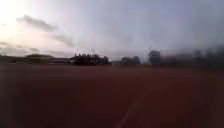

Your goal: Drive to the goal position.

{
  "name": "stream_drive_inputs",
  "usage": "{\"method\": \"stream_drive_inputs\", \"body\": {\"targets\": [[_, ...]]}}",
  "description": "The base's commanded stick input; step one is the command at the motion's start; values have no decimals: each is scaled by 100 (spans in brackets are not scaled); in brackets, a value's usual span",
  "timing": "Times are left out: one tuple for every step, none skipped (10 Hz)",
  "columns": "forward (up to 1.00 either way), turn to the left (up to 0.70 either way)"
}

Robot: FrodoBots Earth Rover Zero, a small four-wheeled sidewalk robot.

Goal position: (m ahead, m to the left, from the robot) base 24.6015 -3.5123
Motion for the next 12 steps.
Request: {"method": "stream_drive_inputs", "body": {"targets": [[70,0],[70,0],[70,0],[70,0],[70,0],[70,0],[70,0],[70,0],[70,0],[70,0],[70,0],[70,0]]}}
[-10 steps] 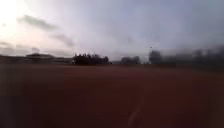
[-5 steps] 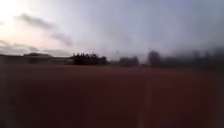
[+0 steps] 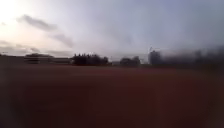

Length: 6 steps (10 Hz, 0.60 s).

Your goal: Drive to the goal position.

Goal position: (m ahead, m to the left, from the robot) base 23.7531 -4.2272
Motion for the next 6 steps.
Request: {"method": "stream_drive_inputs", "body": {"targets": [[70,0],[70,0],[70,0],[70,0],[70,0],[70,0]]}}
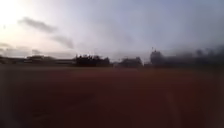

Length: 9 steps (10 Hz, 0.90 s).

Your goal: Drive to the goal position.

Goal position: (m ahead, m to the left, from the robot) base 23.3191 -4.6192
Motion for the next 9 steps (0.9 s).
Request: {"method": "stream_drive_inputs", "body": {"targets": [[70,0],[70,0],[70,0],[70,0],[70,0],[70,0],[70,0],[70,0],[70,0]]}}
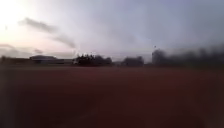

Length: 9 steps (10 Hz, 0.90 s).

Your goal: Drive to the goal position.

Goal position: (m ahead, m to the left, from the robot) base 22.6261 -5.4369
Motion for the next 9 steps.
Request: {"method": "stream_drive_inputs", "body": {"targets": [[70,0],[70,0],[70,0],[70,0],[70,0],[70,1],[70,-2],[70,-22],[70,-30]]}}
